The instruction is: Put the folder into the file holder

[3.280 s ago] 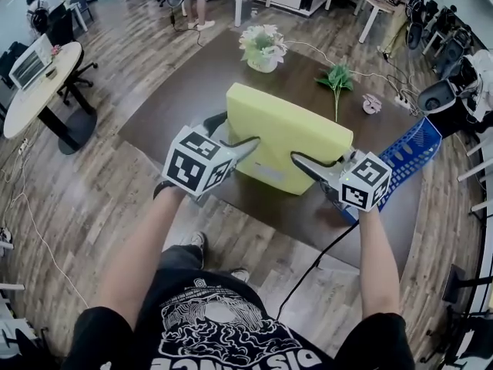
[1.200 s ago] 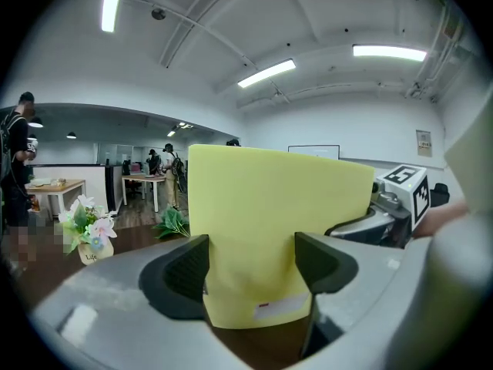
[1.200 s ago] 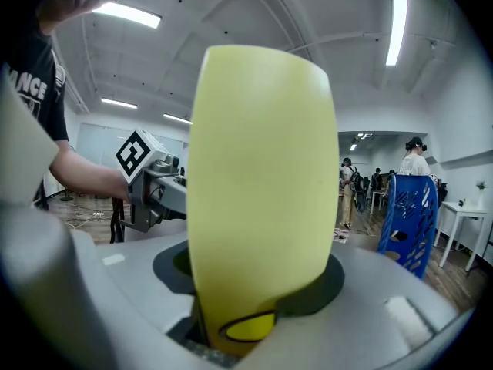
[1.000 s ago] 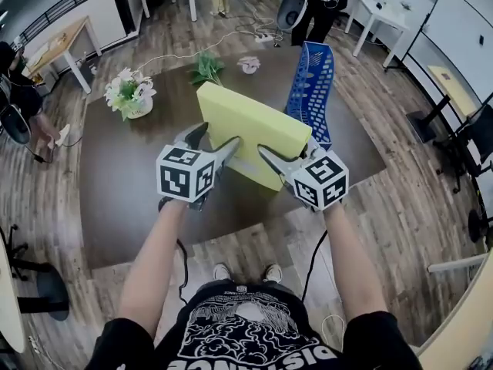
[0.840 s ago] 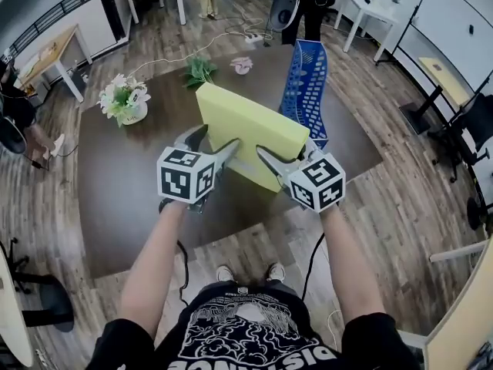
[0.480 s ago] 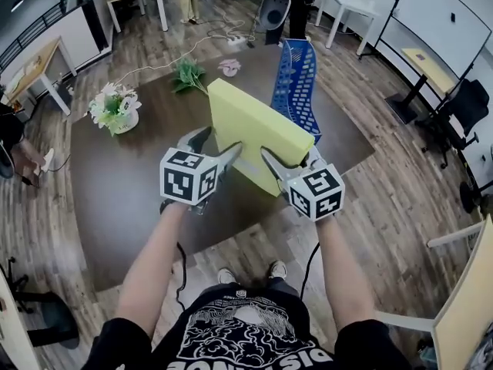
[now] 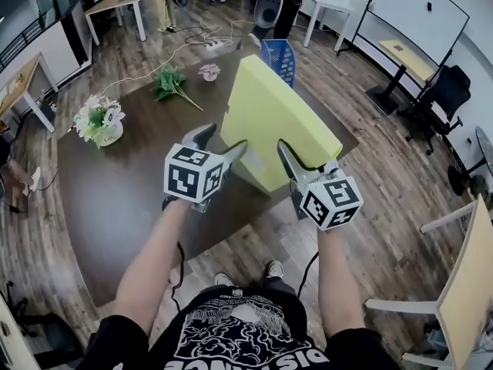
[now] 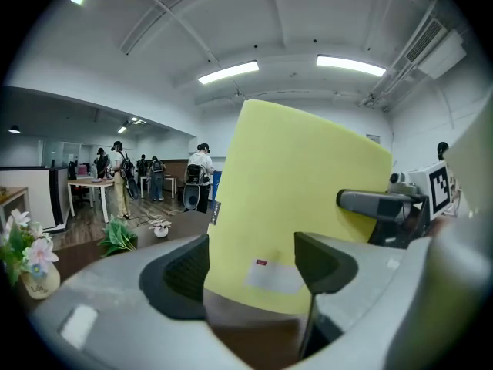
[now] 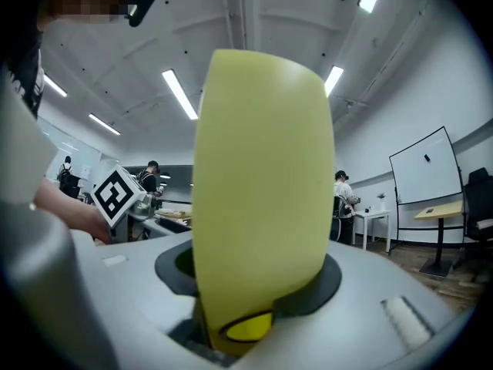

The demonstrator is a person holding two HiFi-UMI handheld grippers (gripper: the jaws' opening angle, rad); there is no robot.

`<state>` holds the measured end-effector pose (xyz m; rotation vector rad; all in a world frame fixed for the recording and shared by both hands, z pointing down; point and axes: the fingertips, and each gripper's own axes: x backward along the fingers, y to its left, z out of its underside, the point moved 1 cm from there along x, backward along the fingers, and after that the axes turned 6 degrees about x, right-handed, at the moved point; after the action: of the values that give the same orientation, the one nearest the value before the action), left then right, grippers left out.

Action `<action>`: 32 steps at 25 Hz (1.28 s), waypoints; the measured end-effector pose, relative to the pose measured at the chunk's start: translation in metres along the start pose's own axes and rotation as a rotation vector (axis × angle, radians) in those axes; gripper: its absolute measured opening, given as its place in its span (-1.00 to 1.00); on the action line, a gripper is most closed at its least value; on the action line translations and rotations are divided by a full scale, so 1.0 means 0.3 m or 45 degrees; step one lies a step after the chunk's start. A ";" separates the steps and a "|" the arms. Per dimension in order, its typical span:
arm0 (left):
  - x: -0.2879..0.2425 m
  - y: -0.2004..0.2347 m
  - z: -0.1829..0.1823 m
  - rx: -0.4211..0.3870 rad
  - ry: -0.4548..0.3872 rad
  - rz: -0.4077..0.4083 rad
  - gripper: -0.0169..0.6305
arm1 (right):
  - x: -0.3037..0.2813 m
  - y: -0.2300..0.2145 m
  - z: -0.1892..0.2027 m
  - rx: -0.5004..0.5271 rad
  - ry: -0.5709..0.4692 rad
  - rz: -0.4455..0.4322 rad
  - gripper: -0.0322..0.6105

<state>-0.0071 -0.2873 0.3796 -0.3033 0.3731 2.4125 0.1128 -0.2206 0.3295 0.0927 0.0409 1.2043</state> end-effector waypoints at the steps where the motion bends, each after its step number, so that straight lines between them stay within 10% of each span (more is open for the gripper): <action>1: -0.008 -0.011 -0.004 -0.006 -0.002 0.011 0.16 | 0.016 -0.012 -0.016 -0.001 -0.019 0.019 -0.26; 32: -0.130 -0.145 -0.043 -0.077 0.026 0.204 0.16 | 0.269 -0.250 -0.275 0.038 -0.296 0.562 -0.28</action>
<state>0.0522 -0.2826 0.3715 -0.3368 0.3452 2.5832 0.2047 -0.1677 0.2419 0.2783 -0.1739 1.6263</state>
